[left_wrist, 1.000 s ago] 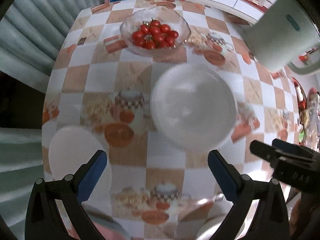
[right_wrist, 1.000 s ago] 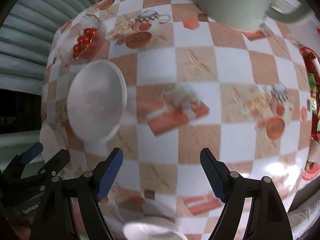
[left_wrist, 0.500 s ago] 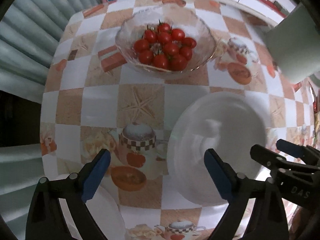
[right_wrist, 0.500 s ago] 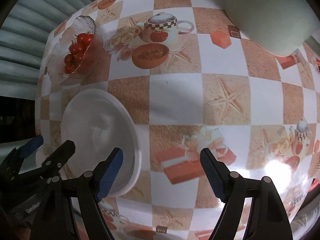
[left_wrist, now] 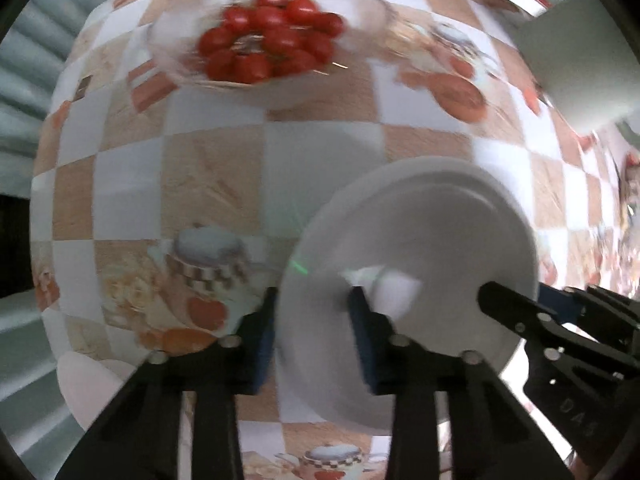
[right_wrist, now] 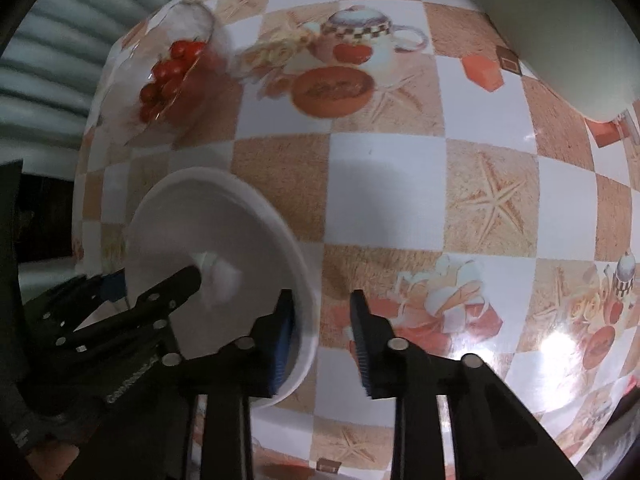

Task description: Organize plates and bowls

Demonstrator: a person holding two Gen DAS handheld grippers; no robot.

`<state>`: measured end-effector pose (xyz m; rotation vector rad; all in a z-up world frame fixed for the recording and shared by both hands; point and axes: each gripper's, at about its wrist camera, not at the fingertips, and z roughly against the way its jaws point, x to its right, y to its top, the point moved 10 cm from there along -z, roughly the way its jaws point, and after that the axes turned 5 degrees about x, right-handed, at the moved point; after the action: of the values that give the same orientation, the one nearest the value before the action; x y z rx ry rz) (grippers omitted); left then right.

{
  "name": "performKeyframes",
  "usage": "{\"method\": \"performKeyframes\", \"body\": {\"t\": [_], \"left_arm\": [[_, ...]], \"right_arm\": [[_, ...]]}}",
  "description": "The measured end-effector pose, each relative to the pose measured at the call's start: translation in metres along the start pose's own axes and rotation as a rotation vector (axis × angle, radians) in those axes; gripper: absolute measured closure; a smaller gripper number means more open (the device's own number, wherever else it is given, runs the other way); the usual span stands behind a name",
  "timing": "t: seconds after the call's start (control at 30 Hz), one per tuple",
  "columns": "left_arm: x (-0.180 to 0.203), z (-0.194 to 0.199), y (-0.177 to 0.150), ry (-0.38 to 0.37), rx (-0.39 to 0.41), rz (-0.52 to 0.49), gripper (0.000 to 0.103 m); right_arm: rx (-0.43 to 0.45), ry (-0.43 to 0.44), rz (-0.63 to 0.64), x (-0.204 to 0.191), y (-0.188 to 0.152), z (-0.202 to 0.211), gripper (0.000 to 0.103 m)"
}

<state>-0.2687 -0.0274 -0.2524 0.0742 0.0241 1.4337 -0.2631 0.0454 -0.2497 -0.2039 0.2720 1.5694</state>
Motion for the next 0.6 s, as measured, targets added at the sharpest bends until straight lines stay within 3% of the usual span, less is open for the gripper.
{"method": "performKeyframes", "body": {"t": [0.2,0.43,0.6], "left_arm": [[0.025,0.000,-0.041,-0.030,-0.016,-0.047,0.073],[0.060,0.001,-0.106,-0.037,-0.031,-0.126,0.072],[0.066,0.001,-0.118,-0.021,-0.012,-0.120,0.071]], "right_arm": [[-0.057,0.001,0.004,0.010,-0.042,-0.002,0.086],[-0.113,0.016,-0.054,0.030,-0.115,-0.001,0.086],[-0.100,0.030,-0.051,0.029,-0.132,-0.002,0.086]]}}
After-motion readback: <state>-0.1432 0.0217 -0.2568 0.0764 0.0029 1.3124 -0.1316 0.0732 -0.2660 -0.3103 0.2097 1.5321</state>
